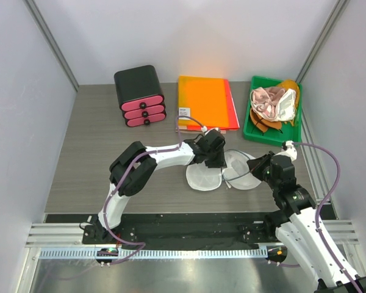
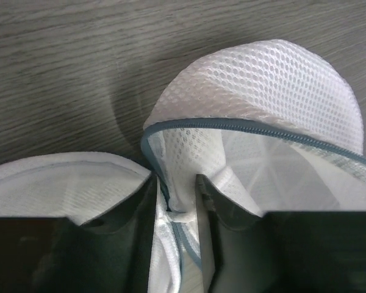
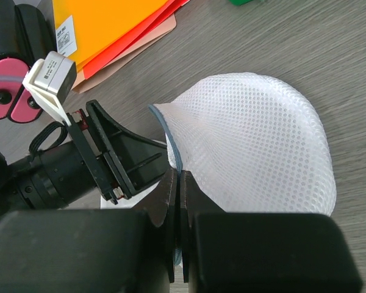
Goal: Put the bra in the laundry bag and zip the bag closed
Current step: Open the laundry bag at the center of the board.
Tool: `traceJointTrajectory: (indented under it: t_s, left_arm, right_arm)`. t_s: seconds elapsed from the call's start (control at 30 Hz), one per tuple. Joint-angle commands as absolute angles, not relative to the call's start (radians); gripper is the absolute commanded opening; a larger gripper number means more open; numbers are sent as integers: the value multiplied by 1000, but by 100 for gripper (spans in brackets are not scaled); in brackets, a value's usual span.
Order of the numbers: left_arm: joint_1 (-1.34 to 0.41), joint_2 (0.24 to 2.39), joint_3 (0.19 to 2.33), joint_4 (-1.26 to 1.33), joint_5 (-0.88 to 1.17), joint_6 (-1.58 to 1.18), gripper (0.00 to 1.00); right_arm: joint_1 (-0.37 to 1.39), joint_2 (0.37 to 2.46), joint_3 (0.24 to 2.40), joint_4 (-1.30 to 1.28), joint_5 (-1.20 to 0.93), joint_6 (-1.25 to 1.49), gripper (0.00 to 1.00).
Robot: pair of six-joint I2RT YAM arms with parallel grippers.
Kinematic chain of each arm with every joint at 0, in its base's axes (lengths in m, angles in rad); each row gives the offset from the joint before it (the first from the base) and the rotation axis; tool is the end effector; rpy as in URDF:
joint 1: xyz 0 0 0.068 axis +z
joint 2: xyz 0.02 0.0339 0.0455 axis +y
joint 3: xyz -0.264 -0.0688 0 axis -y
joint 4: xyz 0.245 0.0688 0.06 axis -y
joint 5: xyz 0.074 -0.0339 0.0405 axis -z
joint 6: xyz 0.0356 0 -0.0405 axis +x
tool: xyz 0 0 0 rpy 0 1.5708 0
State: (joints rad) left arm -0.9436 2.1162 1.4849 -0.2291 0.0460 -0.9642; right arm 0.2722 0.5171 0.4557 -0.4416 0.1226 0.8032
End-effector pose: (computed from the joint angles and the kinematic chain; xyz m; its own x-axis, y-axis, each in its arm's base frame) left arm 0.2696 -0.3747 0.1600 -0.9326 -0.1118 -0.3431 0.1056 0.8247 -0.5557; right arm 0.1307 0.0320 0.2362 -0.4402 0.6186 -0.6508 0.2205 0.7771 0.5895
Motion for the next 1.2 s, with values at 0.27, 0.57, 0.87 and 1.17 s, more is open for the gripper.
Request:
traceJointTrajectory:
  t_s: [0.27,0.57,0.87,1.17]
  left_arm:
    - [-959,2026,1664,-460,-130,-697,0]
    - [-1034,1887,1666,-503,-177,-617,0]
    - [-982,2033,1871,-649,-86,-589,0]
    - [-983,2040,1896,-698,-134,-512,0]
  right_arm:
    - [275,509,537,-494,205,727,5]
    - [275,390,622,-551,305,658,5]
    - [273,546,549,-555,291,744,2]
    - [273,505,546,-569,318,752,2]
